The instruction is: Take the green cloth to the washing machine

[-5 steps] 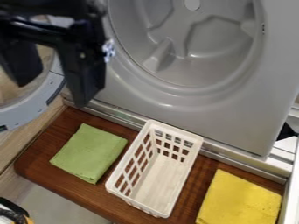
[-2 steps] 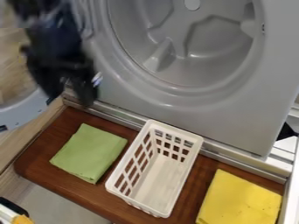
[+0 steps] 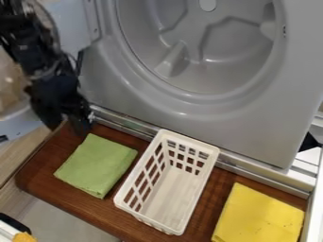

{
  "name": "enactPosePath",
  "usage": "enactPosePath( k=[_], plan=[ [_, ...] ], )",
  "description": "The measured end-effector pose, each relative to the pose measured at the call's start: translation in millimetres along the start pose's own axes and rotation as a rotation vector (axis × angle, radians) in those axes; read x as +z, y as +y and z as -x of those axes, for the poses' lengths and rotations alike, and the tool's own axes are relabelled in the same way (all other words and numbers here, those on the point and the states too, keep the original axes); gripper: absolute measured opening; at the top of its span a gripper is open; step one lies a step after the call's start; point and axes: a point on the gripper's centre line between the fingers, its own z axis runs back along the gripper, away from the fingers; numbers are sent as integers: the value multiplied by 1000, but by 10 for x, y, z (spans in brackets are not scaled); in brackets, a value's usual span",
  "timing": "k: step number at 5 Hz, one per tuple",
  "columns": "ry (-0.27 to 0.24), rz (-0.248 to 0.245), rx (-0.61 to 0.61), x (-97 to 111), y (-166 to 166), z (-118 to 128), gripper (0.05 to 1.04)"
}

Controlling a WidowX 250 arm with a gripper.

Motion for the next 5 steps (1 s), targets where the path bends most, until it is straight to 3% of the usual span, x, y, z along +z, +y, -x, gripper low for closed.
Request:
enactPosePath(
  k=[2, 5],
  plan=[
    [54, -100, -11, -622, -37, 30, 999],
    [121, -167, 2, -1052, -146, 88, 999]
  ],
)
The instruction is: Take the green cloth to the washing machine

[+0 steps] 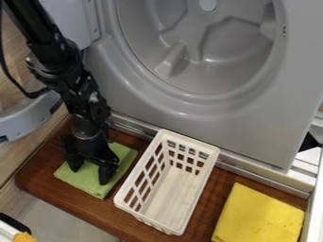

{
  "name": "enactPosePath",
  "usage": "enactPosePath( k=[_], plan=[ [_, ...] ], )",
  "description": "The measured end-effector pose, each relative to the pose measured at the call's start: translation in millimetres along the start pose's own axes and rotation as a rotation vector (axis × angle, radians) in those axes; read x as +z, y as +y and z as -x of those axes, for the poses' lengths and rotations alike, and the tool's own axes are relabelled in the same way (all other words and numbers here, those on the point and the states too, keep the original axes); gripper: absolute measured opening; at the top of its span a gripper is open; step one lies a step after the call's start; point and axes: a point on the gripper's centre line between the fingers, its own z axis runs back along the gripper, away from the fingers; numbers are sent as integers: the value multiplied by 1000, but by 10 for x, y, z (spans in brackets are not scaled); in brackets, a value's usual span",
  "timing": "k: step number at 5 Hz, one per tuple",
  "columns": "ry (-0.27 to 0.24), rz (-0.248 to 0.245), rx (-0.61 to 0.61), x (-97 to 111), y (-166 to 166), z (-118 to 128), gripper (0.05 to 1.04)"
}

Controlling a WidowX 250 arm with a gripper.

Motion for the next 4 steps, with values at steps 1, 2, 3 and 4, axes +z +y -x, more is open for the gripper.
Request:
enactPosePath(
  k=[1, 2, 3, 4],
  plan=[
    [-5, -18, -2, -41, -5, -24, 941],
    [-2, -16, -13, -52, -48, -35, 668],
    [2, -15, 3, -48, -69, -31, 398],
    [40, -14, 29, 1, -82, 71, 191]
  ],
)
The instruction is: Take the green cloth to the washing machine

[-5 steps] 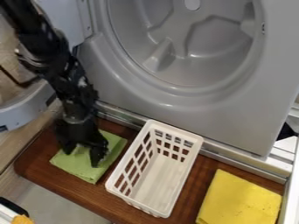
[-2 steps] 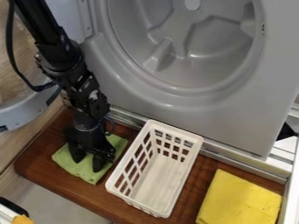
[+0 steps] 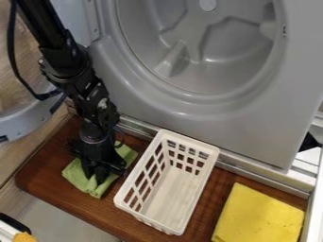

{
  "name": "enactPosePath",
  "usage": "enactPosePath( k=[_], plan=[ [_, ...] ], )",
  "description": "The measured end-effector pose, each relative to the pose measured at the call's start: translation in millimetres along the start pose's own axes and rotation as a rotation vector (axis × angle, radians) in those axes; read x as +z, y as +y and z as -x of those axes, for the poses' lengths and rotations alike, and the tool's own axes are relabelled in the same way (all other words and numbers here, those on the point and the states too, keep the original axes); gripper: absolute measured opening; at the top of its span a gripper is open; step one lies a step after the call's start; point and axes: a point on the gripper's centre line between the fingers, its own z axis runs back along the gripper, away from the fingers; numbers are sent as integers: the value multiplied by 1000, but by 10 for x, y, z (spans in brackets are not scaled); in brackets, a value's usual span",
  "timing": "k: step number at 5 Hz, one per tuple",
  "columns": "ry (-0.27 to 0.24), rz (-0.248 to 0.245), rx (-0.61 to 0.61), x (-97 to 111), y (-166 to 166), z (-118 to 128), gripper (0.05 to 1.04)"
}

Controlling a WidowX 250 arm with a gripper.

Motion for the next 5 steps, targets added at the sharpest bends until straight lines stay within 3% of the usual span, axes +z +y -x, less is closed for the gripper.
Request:
enactPosePath(
  k=[1, 2, 3, 4, 5],
  plan=[
    [-8, -11, 8, 395, 71, 32, 96],
    [-41, 13, 18, 909, 51, 73, 84],
    [-90, 46, -46, 1440, -187, 26, 84],
    [-115, 99, -91, 1641, -522, -83, 83],
    [-197, 131, -130, 1769, -726, -396, 83]
  ],
)
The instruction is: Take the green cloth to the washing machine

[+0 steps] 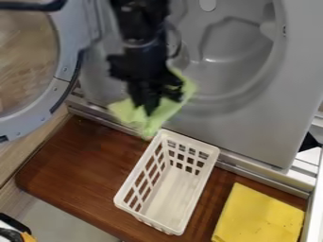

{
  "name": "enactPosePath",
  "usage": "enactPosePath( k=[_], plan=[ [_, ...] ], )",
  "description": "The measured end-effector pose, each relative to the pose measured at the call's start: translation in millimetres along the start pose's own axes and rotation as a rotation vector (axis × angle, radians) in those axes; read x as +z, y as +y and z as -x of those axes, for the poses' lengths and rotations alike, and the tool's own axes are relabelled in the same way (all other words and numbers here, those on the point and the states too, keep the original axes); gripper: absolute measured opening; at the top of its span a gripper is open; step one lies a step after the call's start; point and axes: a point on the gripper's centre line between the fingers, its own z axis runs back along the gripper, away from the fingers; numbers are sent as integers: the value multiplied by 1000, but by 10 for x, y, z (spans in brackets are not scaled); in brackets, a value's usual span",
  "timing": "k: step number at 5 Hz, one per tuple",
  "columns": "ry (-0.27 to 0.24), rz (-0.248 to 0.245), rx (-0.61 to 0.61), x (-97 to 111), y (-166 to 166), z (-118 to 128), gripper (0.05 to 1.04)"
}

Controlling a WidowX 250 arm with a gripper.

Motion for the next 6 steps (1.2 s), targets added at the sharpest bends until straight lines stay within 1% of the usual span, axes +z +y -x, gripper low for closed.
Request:
enactPosePath(
  k=[1, 2, 3, 4, 5, 6],
  plan=[
    [-69, -44, -40, -83, -87, -316, 83],
    [-125, -115, -64, -188, -91, -624, 83],
    [-166, -131, -79, -292, -80, -858, 83],
    [-186, -125, -69, -424, -37, -983, 105],
    [-224, -108, -33, -479, -2, -1012, 283],
    [-224, -82, -25, -541, -19, -954, 574]
  ],
)
